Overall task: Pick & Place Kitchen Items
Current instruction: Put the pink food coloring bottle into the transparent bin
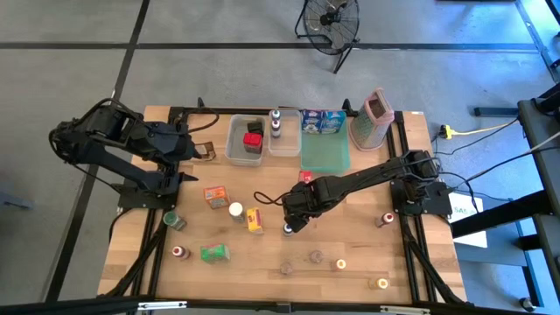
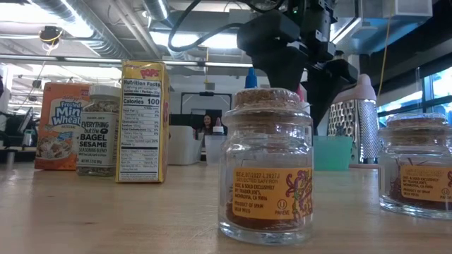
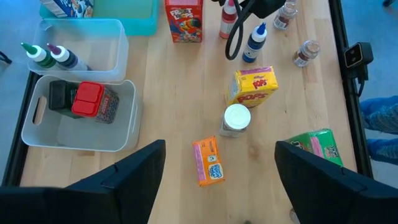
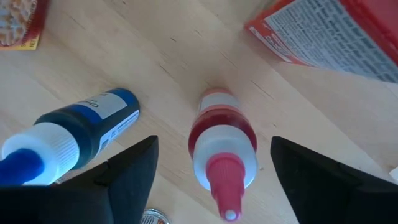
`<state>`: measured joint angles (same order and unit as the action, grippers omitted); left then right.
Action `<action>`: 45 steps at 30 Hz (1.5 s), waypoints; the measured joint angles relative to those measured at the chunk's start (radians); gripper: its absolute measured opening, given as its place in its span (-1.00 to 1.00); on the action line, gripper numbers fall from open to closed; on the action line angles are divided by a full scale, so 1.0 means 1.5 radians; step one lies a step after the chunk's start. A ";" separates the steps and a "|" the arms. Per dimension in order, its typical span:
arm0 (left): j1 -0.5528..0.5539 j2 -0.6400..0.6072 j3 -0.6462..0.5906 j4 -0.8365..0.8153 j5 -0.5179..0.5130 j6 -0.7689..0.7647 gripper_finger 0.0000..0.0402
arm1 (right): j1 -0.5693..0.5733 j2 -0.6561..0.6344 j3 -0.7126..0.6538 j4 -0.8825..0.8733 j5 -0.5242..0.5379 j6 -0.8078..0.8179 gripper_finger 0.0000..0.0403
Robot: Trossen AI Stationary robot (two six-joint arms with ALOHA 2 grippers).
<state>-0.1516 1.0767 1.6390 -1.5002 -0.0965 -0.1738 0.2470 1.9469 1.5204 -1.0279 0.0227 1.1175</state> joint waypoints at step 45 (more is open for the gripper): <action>0.000 0.000 0.000 0.021 0.001 -0.002 0.48 | 0.049 -0.012 0.133 -0.157 0.003 -0.018 -0.37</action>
<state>-0.1519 1.0771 1.6386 -1.4685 -0.0952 -0.1764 0.3209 1.9285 1.7198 -1.2636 0.0268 1.0905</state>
